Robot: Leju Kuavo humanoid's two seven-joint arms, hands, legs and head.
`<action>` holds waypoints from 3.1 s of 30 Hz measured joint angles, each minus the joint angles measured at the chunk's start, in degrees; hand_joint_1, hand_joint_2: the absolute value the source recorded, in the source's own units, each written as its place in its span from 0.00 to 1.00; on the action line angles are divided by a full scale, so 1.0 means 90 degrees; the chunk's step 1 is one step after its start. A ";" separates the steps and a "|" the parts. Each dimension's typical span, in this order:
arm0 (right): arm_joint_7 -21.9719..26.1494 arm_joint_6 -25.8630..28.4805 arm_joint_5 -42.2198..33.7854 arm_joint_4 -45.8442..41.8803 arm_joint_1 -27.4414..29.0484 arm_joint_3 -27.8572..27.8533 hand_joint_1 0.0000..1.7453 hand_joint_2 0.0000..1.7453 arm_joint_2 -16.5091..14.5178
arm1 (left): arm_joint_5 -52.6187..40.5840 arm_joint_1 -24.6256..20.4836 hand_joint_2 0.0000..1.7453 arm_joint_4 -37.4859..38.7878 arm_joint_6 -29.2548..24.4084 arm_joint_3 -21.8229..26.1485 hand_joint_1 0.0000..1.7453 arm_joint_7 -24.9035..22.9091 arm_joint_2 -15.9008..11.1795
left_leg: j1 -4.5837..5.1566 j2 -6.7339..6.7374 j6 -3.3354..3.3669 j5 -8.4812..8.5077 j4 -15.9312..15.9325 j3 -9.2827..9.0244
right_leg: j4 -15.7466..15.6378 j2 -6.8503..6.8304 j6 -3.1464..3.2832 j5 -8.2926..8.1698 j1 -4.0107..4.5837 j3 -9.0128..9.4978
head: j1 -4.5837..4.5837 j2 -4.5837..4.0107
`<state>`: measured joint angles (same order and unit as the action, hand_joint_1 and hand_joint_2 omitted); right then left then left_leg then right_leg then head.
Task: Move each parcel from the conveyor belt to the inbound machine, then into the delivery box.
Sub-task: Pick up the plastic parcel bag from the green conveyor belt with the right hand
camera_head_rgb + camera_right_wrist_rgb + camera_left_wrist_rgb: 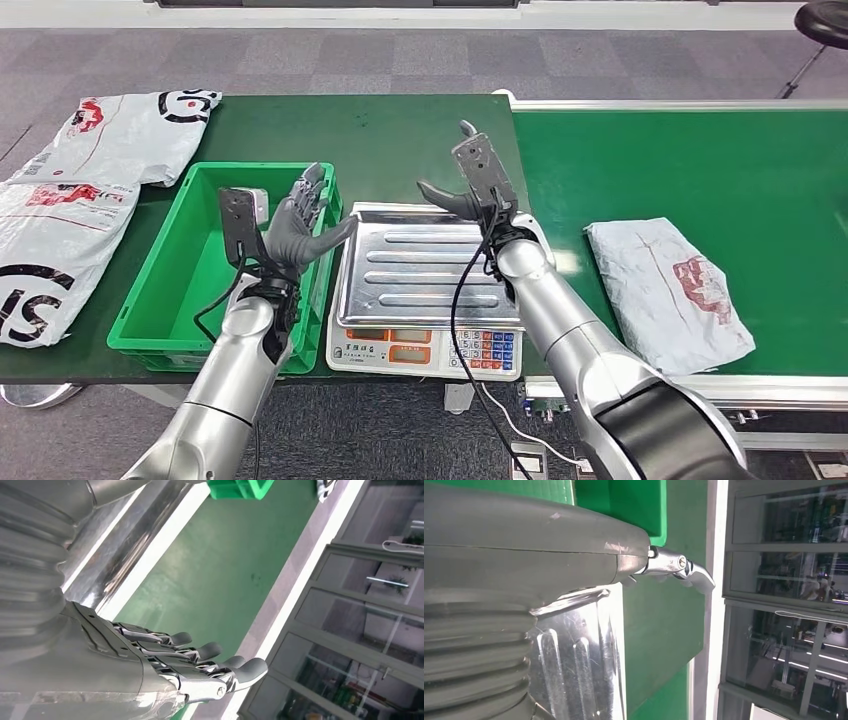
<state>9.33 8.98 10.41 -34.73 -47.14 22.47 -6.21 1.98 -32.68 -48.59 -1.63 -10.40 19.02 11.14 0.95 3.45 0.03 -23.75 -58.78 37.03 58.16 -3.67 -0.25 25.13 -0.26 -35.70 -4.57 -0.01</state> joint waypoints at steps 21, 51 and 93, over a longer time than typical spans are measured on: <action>-0.0026 0.0020 -0.0021 0.0041 0.0021 0.0000 0.00 1.00 0.0169 | 0.0097 -0.0183 1.00 0.0441 0.0033 -0.0069 0.00 -0.0046 0.0021 | 0.0000 0.0001 0.0000 0.0000 0.0000 0.0000 | 0.0000 0.0001 0.0000 0.0000 0.0000 0.0000 | 0.0000 0.0001; -0.0350 0.1086 0.0481 0.0177 0.0302 -0.0002 0.00 1.00 0.0772 | -0.0086 -0.0401 1.00 0.0881 -0.0041 -0.0407 0.00 0.0043 0.0134 | 0.0006 -0.0006 0.0005 -0.0003 -0.0002 0.0001 | -0.0002 -0.0005 -0.0004 -0.0002 -0.0005 0.0004 | 0.0000 0.0001; -0.1567 -0.1925 0.3084 0.0277 0.2595 -0.1715 1.00 1.00 0.3348 | 0.0423 -0.0726 1.00 0.1507 0.0756 -0.0408 0.00 -0.0205 0.0228 | 0.0025 -0.0028 0.0041 -0.0028 -0.0003 -0.0001 | -0.0009 -0.0026 -0.0031 0.0014 -0.0024 0.0020 | 0.0001 0.0000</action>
<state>-4.78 -8.34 38.16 -32.24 -23.79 7.04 23.92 5.78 -39.22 -35.03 5.18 -14.08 17.17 13.19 1.18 3.19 0.40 -24.01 -58.80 37.02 58.08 -3.90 -0.52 25.26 -0.48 -35.52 -4.56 -0.01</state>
